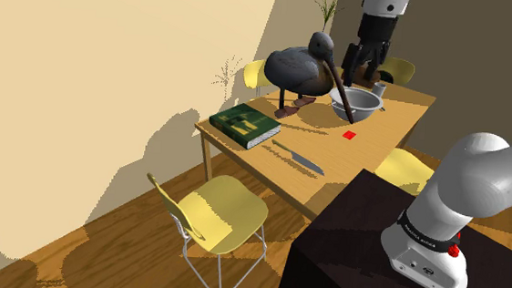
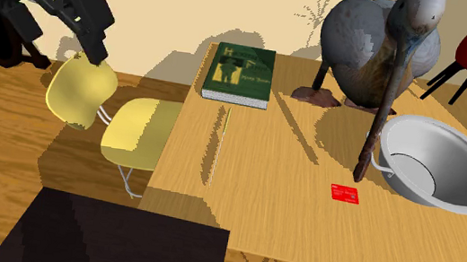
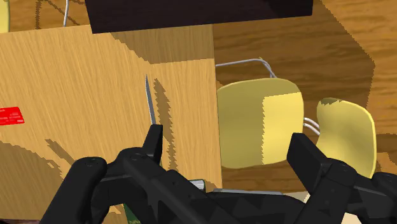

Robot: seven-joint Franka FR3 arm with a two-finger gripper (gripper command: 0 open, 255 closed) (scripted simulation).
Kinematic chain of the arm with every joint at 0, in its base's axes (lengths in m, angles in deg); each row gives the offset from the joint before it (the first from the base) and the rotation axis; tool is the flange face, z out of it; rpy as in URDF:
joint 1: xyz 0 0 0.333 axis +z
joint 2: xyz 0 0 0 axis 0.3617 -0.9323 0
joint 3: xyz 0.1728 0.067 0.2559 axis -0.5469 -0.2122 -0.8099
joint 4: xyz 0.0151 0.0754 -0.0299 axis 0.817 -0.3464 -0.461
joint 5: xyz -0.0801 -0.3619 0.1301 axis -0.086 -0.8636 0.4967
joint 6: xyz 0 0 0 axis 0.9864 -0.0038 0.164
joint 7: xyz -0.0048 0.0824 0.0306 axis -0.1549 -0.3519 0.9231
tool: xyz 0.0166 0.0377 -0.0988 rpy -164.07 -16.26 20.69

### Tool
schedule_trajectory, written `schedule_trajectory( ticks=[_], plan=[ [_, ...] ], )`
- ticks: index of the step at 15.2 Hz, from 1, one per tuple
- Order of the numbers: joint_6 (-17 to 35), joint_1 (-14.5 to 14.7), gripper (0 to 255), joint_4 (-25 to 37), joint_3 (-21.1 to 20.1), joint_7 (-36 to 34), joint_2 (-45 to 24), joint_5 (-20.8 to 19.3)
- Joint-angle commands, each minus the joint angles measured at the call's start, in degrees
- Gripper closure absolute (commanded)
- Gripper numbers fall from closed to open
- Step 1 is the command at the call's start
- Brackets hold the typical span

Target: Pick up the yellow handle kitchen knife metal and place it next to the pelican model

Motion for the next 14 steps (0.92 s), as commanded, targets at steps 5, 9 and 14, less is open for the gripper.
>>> schedule_trajectory(
  ticks=[5,9,14],
  plan=[
    [7.71,-0.37,0,-4.61,2.33,2.89,-3.12,-1.09],
    [15.69,-0.68,0,-7.97,4.72,5.81,-7.75,-1.93],
    [25.85,-0.80,0,-10.30,7.77,9.69,-15.65,-2.31]
  ],
)
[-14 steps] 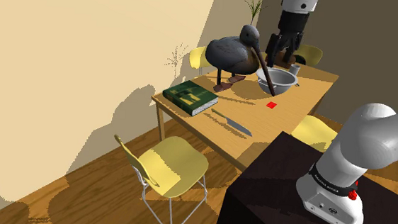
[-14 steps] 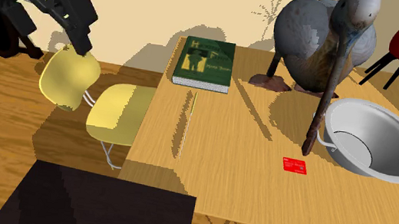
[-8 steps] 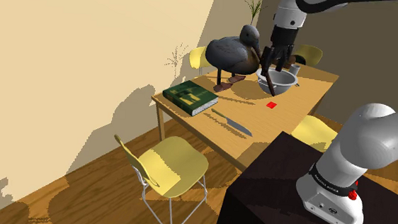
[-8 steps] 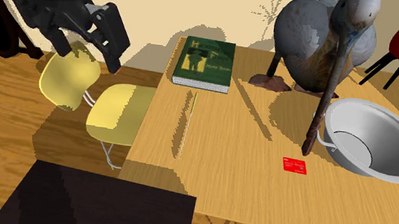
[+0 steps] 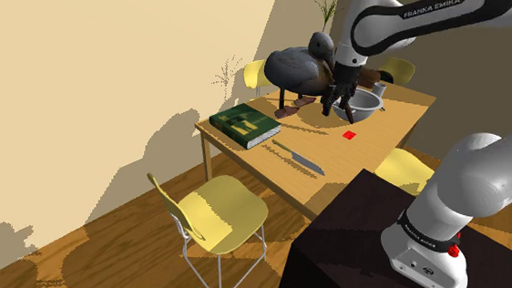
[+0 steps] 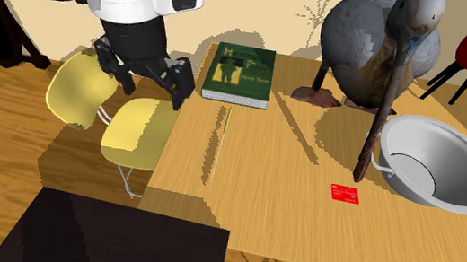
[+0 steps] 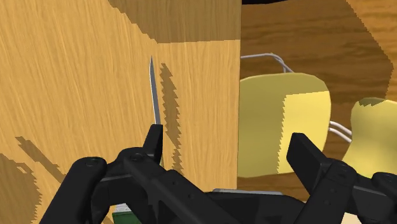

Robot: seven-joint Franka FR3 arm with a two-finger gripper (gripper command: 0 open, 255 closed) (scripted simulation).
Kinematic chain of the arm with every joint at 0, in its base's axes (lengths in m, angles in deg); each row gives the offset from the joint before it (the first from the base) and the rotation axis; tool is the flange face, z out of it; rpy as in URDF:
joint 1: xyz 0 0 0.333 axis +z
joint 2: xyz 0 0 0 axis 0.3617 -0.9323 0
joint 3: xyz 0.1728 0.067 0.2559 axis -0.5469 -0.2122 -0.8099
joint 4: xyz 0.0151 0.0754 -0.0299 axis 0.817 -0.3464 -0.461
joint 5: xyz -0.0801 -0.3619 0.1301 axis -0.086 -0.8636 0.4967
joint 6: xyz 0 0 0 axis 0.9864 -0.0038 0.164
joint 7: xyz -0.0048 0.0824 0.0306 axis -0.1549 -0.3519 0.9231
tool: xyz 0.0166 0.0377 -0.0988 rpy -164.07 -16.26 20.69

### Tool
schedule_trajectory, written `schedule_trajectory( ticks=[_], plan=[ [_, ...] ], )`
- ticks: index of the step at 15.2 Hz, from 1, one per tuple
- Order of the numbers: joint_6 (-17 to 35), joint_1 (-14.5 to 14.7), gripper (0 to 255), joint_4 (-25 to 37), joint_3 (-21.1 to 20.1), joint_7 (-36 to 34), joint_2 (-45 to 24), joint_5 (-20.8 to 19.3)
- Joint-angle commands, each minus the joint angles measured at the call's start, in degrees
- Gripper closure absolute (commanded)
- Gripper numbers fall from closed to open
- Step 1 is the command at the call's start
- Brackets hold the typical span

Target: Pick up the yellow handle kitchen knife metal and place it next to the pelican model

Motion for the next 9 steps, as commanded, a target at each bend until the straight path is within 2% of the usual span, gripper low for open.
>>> schedule_trajectory(
  ticks=[1,5,9],
  plan=[
    [4.08,0.12,0,-0.28,1.16,1.60,-3.72,0.11],
    [11.94,0.46,0,-0.19,3.55,5.30,-11.82,1.10],
    [19.15,1.06,0,1.33,5.66,9.85,-20.90,3.70]
  ],
)
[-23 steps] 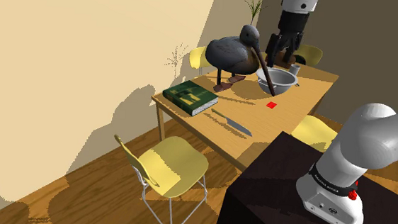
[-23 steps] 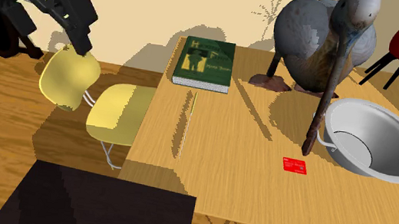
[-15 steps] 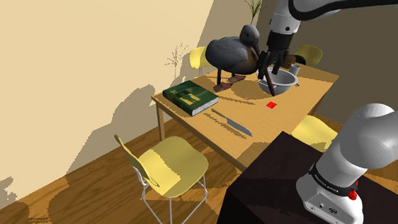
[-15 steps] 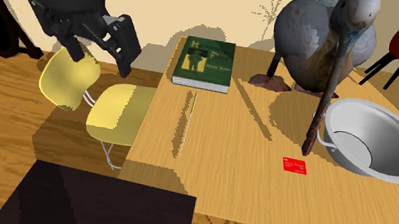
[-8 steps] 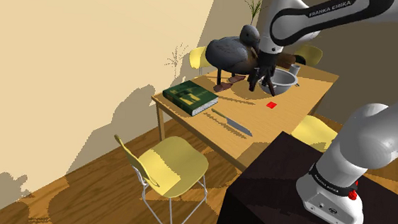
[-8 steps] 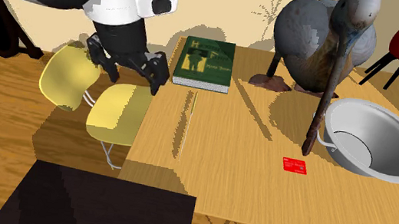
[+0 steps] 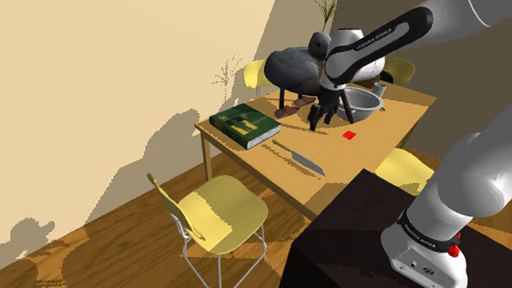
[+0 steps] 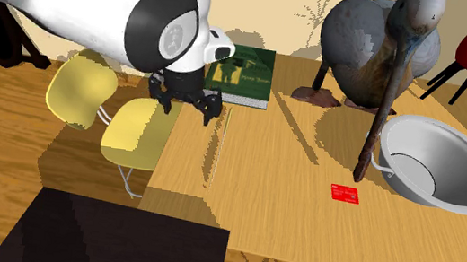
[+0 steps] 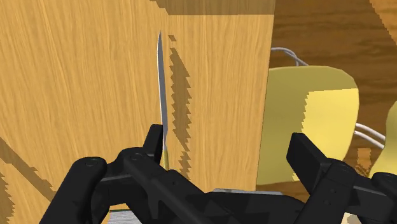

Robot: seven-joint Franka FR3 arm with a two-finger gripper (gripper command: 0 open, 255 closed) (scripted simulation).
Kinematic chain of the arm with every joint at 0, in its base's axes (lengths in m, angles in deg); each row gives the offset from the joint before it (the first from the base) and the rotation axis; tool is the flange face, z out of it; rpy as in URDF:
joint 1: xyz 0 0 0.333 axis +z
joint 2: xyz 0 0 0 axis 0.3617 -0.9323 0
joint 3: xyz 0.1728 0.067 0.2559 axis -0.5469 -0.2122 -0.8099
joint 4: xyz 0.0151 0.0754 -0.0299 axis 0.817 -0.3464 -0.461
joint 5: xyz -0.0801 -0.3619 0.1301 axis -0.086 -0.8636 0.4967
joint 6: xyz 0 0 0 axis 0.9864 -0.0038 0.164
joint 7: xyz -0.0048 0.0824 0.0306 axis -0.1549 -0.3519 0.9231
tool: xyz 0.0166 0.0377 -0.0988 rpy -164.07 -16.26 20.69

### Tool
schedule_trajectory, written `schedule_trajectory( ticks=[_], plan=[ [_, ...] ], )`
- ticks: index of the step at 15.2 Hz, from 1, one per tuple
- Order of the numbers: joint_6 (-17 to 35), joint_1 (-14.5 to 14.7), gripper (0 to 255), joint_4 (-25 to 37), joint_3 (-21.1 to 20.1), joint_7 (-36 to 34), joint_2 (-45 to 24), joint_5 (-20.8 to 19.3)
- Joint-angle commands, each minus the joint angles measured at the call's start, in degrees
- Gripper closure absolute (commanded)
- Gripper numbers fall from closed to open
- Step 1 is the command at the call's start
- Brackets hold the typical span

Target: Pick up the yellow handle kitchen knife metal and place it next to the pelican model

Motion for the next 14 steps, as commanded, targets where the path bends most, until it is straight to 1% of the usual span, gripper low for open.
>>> schedule_trajectory(
  ticks=[1,4,7,11,14],
  plan=[
    [3.45,0.30,0,0.85,0.84,2.40,-4.43,1.64],
    [7.91,0.47,0,3.20,1.64,6.79,-11.77,5.32],
    [11.53,-0.12,0,6.34,1.40,11.58,-19.23,9.79],
    [15.08,-2.34,0,11.67,-0.54,17.49,-29.01,15.41],
    [16.96,-4.56,0,16.42,-2.51,20.99,-36.11,18.51]
  ],
)
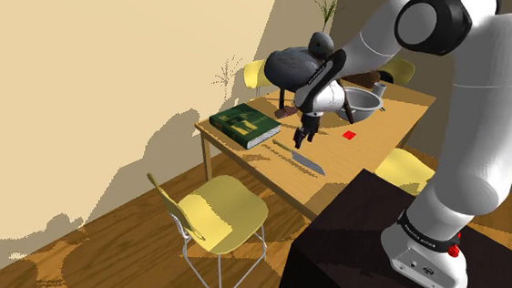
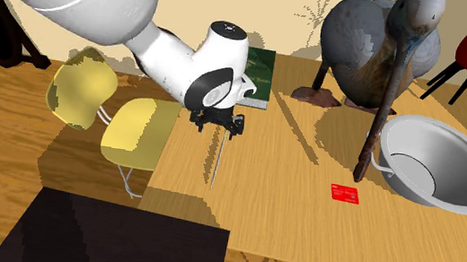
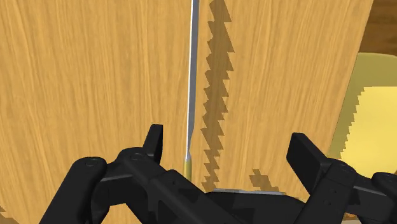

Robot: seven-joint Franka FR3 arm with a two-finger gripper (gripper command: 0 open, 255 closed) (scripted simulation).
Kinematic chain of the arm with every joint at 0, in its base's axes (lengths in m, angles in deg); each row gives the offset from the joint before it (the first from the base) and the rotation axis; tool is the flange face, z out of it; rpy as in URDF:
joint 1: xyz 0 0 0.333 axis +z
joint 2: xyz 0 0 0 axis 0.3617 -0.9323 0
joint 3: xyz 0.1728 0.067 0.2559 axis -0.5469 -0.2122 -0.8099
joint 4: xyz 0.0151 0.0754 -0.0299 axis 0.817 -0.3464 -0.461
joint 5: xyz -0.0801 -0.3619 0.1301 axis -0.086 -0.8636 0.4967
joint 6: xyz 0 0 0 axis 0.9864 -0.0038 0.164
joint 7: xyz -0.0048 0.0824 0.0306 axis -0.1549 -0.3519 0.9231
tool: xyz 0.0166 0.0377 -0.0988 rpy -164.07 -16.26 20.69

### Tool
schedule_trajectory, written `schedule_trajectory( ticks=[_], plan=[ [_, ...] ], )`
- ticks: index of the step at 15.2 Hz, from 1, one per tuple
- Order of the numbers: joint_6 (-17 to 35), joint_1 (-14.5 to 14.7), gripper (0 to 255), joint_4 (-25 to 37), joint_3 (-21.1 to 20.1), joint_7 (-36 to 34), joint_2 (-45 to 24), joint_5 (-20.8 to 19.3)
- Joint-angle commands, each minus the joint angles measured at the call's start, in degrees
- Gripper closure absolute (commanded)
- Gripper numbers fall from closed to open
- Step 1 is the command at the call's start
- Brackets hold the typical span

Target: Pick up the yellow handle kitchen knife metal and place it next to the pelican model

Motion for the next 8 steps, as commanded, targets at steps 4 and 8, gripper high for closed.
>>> schedule_trajectory(
  ticks=[4,8],
  plan=[
    [2.25,-3.71,0,9.44,-3.32,4.49,-12.22,3.66],
    [3.79,-4.31,0,10.37,-4.21,5.09,-14.66,4.42]
  ],
)
